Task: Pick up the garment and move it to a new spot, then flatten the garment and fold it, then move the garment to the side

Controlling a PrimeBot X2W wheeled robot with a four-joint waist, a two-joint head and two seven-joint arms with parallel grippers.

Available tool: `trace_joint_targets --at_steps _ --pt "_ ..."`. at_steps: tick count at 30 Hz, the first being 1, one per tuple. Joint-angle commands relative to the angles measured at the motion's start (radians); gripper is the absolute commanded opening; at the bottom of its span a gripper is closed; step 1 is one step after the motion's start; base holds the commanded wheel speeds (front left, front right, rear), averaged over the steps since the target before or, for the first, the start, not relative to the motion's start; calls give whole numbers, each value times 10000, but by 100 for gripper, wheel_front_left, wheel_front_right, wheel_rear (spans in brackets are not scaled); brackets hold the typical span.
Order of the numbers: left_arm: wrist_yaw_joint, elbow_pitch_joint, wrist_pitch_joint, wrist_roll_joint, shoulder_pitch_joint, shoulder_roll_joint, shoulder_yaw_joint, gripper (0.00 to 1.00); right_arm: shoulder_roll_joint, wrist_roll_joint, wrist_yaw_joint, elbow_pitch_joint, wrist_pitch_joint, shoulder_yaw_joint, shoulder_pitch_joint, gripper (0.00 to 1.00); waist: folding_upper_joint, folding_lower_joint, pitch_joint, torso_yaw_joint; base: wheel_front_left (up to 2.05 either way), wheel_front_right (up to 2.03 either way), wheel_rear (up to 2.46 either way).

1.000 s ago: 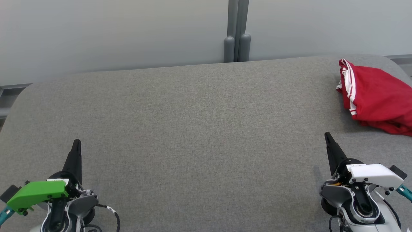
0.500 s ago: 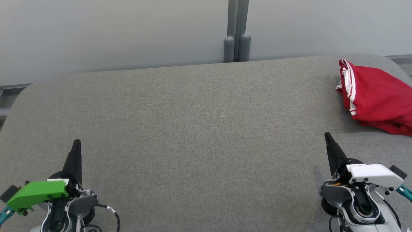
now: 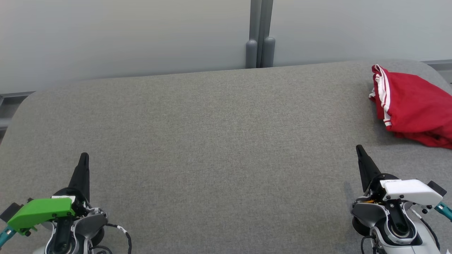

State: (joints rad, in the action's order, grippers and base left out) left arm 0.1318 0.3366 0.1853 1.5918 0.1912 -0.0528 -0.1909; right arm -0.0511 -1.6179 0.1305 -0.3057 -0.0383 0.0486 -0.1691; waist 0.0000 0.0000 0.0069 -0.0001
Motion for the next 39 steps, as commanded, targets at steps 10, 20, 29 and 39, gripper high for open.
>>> trace_joint_targets --at_steps 10,20,29,39 --pt "28 22 48 -3 151 8 -33 0 -11 17 4 -16 -44 23 -70 0 0 0 0 0 0 0 0" --pt "28 22 54 -11 153 12 -40 0 -9 22 4 -16 -49 26 -71 0 0 0 0 0 0 0 0" --pt "28 22 61 -19 154 16 -47 0 -7 27 4 -16 -51 29 -71 0 0 0 0 0 0 0 0" --pt "28 22 67 -26 154 20 -53 0 -6 29 4 -16 -47 32 -71 0 0 0 0 0 0 0 0"
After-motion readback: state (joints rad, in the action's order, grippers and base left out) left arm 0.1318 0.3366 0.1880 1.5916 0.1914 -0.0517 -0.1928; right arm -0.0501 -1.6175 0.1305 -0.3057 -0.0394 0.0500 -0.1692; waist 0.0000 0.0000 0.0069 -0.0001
